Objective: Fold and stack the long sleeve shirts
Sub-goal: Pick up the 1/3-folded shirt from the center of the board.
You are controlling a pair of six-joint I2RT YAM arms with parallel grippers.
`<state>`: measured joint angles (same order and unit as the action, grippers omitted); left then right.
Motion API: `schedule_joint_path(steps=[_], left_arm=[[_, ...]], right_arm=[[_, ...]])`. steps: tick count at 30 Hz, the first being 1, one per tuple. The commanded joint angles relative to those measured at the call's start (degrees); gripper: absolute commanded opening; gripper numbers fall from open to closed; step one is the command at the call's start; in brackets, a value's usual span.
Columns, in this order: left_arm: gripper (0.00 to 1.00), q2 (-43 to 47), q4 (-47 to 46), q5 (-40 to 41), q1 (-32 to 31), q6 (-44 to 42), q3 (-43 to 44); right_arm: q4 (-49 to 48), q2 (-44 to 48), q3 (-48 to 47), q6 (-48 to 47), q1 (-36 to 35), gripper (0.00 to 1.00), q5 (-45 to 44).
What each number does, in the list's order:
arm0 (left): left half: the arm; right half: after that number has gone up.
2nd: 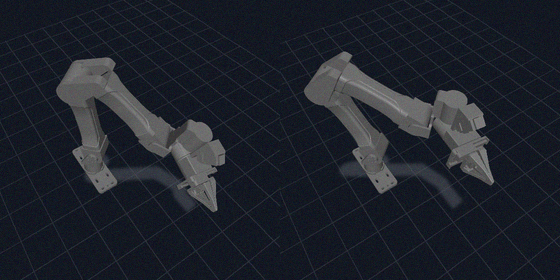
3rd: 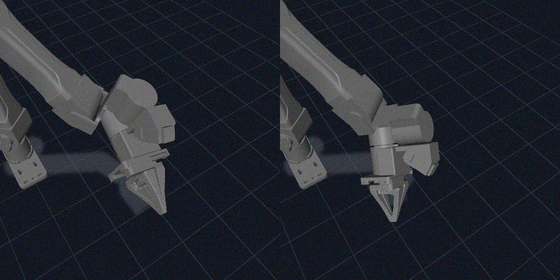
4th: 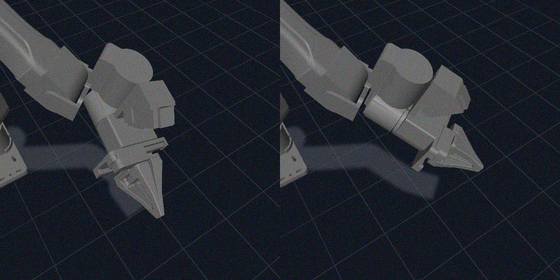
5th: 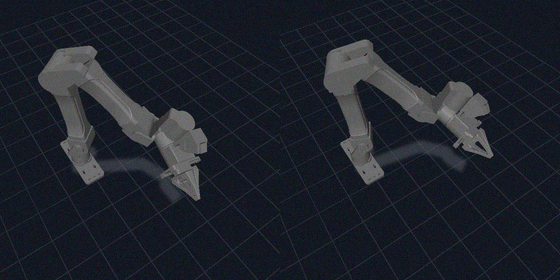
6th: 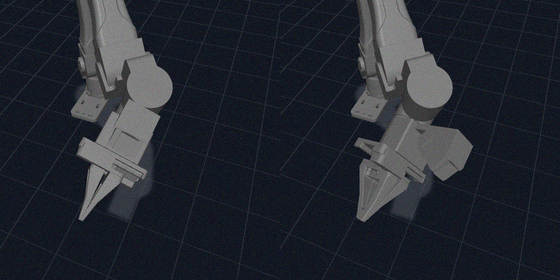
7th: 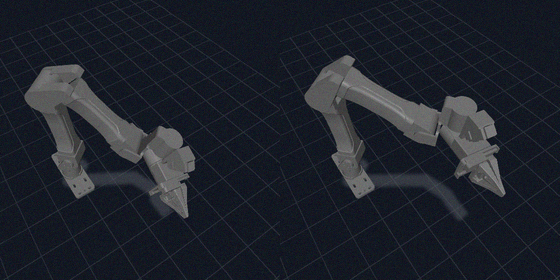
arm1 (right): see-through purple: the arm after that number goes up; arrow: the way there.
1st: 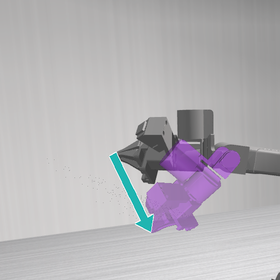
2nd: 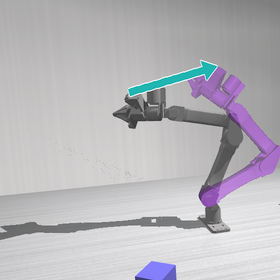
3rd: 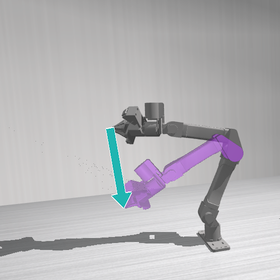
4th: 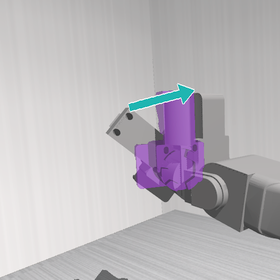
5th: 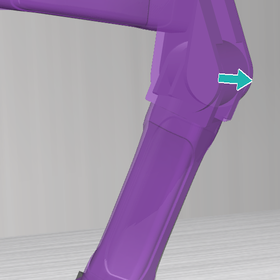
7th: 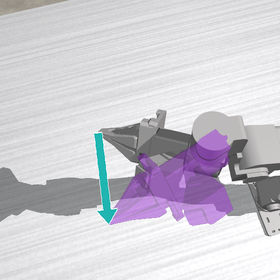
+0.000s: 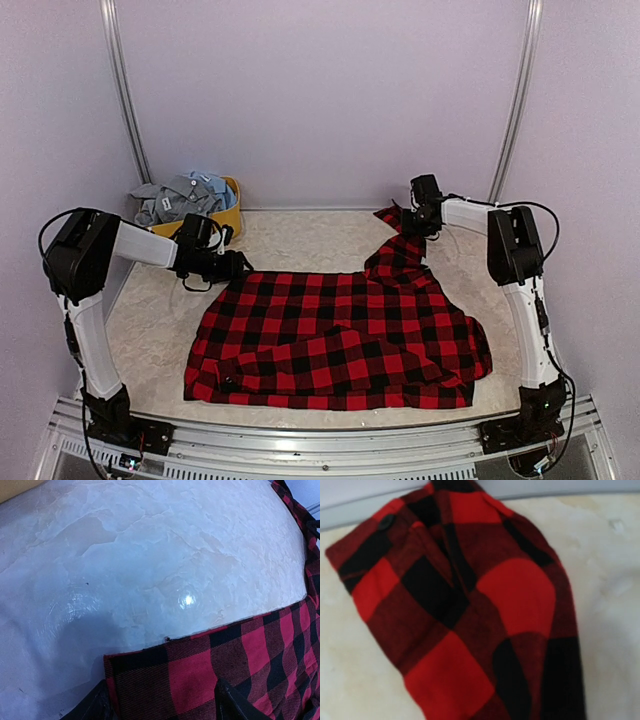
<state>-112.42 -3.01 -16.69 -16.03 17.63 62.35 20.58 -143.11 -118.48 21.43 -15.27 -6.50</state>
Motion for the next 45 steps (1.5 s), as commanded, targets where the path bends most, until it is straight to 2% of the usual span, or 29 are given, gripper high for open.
schedule_joint_path(steps=[1, 4, 8, 14, 18, 24, 36, 40, 43, 45], left_arm=[[0.66, -0.7, 0.2, -1.9, 0.5, -2.7, 0.1], [0.66, -1.2, 1.2, -2.9, 1.1, -3.4, 1.1], [0.65, -1.4, 2.1, -0.6, 2.6, -2.9, 1.8], [0.64, -3.0, 4.4, -0.9, 2.9, -3.2, 3.6], [0.6, -5.1, 5.2, -2.4, 2.6, -3.9, 4.1], [0.44, -6.3, 7.0, -0.2, 1.1, -5.3, 4.4], [0.22, -6.9, 9.7, 5.1, -0.7, -5.1, 3.7], [0.13, -5.9, 8.8, 5.1, -0.6, -4.6, 2.9], [0.01, -5.3, 7.9, 4.2, -0.3, -4.2, 2.5], [0.0, -4.4, 6.8, 2.9, 0.1, -3.8, 2.0]], right_arm=[[0.3, 0.9, 0.4, -0.5, -0.4, 0.25, -2.0], [-0.1, 2.5, 1.5, -1.5, -0.4, 0.11, -1.8], [0.3, 4.7, 2.3, -2.9, -0.4, 0.0, -1.2], [0.8, 6.5, 2.6, -3.9, -0.4, 0.0, 0.7], [1.2, 6.8, 2.5, -4.2, -0.3, 0.0, 1.5], [1.0, 7.4, 2.8, -4.2, -0.2, 0.0, 3.3], [1.0, 8.6, 3.8, -5.0, -0.1, 0.0, 4.3], [1.0, 8.5, 4.0, -5.0, -0.1, 0.0, 5.1], [1.1, 8.7, 4.3, -5.2, -0.1, 0.0, 5.3], [1.5, 9.2, 4.6, -5.6, -0.1, 0.0, 4.8]])
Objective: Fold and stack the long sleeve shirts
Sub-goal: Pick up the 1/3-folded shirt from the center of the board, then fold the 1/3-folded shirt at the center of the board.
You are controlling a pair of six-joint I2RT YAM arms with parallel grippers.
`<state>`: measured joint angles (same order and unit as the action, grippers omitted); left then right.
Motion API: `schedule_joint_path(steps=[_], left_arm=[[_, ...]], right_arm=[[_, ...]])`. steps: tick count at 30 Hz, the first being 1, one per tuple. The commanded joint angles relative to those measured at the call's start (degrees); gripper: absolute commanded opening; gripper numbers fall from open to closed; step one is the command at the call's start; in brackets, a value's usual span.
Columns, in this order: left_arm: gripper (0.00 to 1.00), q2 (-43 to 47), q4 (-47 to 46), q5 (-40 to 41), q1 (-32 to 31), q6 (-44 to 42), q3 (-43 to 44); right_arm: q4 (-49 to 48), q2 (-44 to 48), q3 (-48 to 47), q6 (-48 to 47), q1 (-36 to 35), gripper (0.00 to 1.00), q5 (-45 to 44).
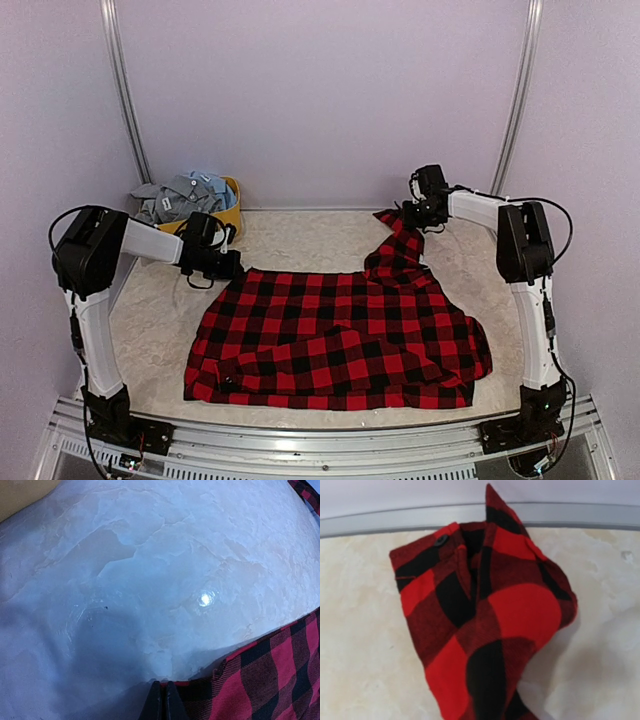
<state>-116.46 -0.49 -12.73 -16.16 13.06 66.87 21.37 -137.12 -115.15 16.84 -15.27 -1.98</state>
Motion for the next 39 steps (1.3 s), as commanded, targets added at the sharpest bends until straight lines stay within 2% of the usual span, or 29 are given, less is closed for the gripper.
schedule_joint_path(steps=[1, 11, 16, 21, 30, 39], left_arm=[[0.0, 0.6, 3.8, -1.7, 0.4, 0.9, -2.8], [0.0, 16.3, -0.5, -1.2, 0.3, 3.8, -6.5], [0.0, 22.3, 0.2, 0.3, -1.1, 3.5, -7.1], [0.0, 26.7, 3.0, 4.4, -4.1, 3.1, -9.5], [0.0, 35.8, 3.4, 12.3, -8.8, 5.0, -20.3], [0.0, 38.0, 6.0, 22.6, -13.8, 4.6, -22.0]], right_arm=[[0.9, 3.8, 1.4, -1.3, 0.0, 0.0, 0.0], [-2.2, 16.5, 11.6, -4.5, 0.0, 0.0, -0.8], [-2.9, 22.9, 18.0, -6.9, -1.2, 0.0, -0.8], [-4.7, 31.5, 28.2, -7.6, -3.4, 0.0, -2.6], [-3.9, 47.8, 45.2, -6.6, -9.8, 0.0, -7.5], [2.8, 61.5, 54.7, -2.2, -14.7, 0.0, -9.5]])
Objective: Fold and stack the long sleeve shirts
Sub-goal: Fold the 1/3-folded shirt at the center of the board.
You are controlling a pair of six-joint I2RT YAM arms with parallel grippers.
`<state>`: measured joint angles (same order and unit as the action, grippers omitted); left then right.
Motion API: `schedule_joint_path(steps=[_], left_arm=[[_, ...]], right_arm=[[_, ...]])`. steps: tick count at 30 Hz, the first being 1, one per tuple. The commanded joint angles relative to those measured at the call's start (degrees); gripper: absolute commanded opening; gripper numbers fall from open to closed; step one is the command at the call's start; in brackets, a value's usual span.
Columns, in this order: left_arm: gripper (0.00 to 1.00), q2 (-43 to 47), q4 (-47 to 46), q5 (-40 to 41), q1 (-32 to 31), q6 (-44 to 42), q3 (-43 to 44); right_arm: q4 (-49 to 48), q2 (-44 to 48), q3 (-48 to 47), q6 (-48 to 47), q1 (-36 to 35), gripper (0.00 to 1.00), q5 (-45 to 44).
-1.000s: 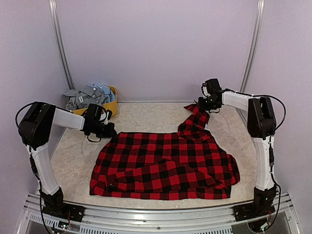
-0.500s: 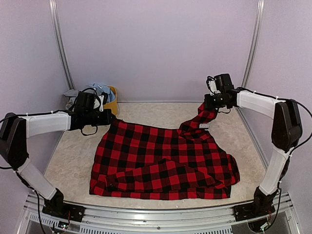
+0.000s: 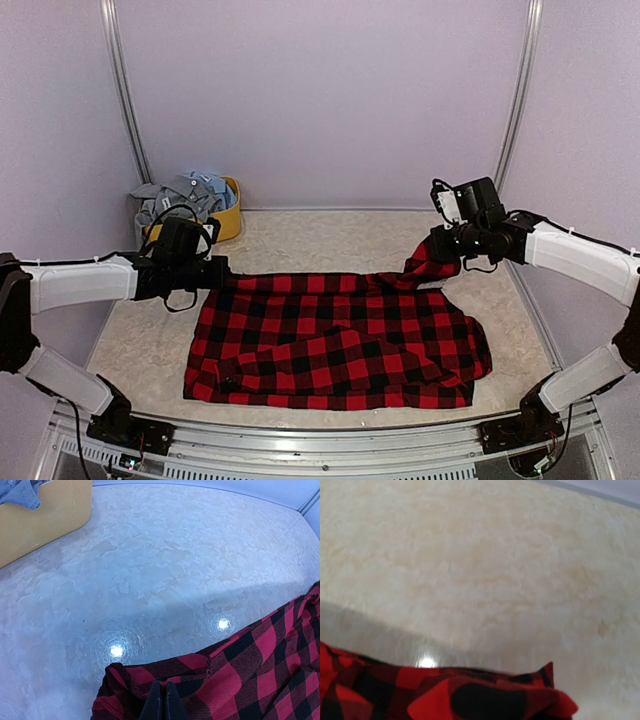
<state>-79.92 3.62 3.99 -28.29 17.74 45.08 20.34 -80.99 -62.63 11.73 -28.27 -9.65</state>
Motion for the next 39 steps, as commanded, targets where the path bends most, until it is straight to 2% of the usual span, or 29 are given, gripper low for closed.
schedule_joint_path(steps=[1, 18, 28, 39], left_arm=[[0.0, 1.4, 2.4, 6.5, -2.1, 0.1, -0.1], [0.0, 7.1, 7.7, 9.3, -5.7, 5.0, -2.5], [0.0, 8.2, 9.1, 10.9, -7.0, 6.8, -5.9], [0.02, 9.5, 10.1, 12.3, -8.9, 9.0, -7.9]], right_arm=[[5.0, 6.5, 2.5, 3.5, -2.1, 0.0, -1.8], [22.5, 15.5, 4.8, 13.0, -10.6, 0.0, 0.0], [25.7, 15.4, 4.9, 15.7, -14.6, 0.0, 1.9], [29.0, 17.3, 4.4, 16.0, -14.9, 0.0, 0.7]])
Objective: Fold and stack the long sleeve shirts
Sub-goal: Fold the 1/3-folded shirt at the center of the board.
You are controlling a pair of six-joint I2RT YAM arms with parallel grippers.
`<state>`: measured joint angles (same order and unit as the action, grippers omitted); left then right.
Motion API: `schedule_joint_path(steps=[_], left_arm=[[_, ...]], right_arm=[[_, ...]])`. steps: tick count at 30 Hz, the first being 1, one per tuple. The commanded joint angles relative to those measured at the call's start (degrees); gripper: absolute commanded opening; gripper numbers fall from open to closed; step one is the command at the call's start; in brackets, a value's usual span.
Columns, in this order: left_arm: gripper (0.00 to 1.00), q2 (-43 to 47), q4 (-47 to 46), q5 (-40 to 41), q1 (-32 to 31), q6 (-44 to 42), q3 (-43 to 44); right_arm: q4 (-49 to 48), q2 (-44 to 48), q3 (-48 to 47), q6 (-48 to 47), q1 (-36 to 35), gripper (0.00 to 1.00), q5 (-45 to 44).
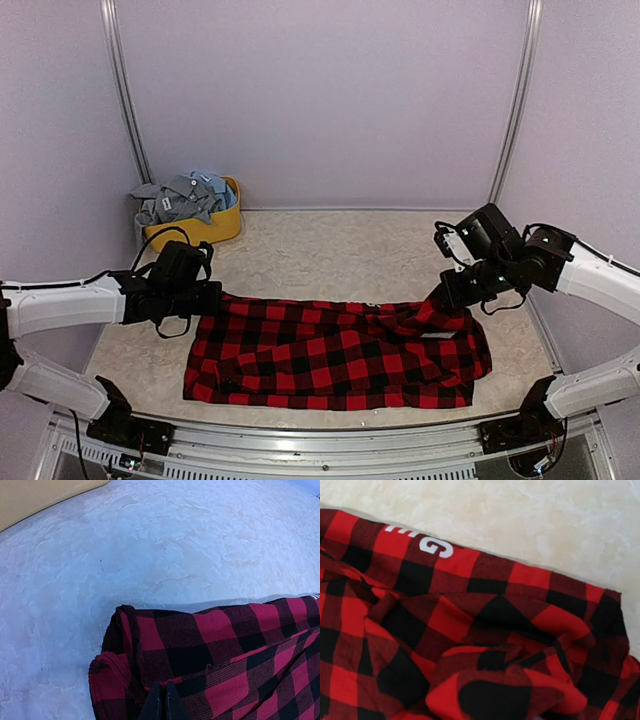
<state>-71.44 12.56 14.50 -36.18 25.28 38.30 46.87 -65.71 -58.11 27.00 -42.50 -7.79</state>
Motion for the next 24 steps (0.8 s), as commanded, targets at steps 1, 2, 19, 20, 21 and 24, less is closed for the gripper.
schedule_joint_path(steps=[1, 2, 19, 20, 21, 24], left_arm=[[0.02, 1.0, 1.3, 2.0, -1.3, 1.7, -1.3], [0.04, 1.0, 1.5, 2.3, -1.5, 2.1, -1.4], [0.55, 1.8, -1.1, 2.7, -5.1, 4.0, -0.1], [0.56, 1.0, -2.3, 1.4, -5.2, 3.7, 0.4], [0.56, -0.1, -3.3, -0.6, -5.3, 3.3, 0.8], [0.57, -2.9, -6.6, -5.3, -5.6, 2.5, 2.0]], right_arm=[[2.7, 2.4, -0.2, 0.8, -0.7, 0.0, -1.3], [2.8, 2.7, -0.3, 0.7, -0.7, 0.0, -1.3], [4.2, 3.7, 1.2, -0.7, -0.7, 0.0, 0.5], [4.3, 3.7, 1.2, -0.8, -0.7, 0.0, 0.6], [4.5, 3.6, 1.2, -1.1, -0.7, 0.0, 0.7], [5.1, 3.3, 1.4, -1.4, -0.6, 0.0, 0.5]])
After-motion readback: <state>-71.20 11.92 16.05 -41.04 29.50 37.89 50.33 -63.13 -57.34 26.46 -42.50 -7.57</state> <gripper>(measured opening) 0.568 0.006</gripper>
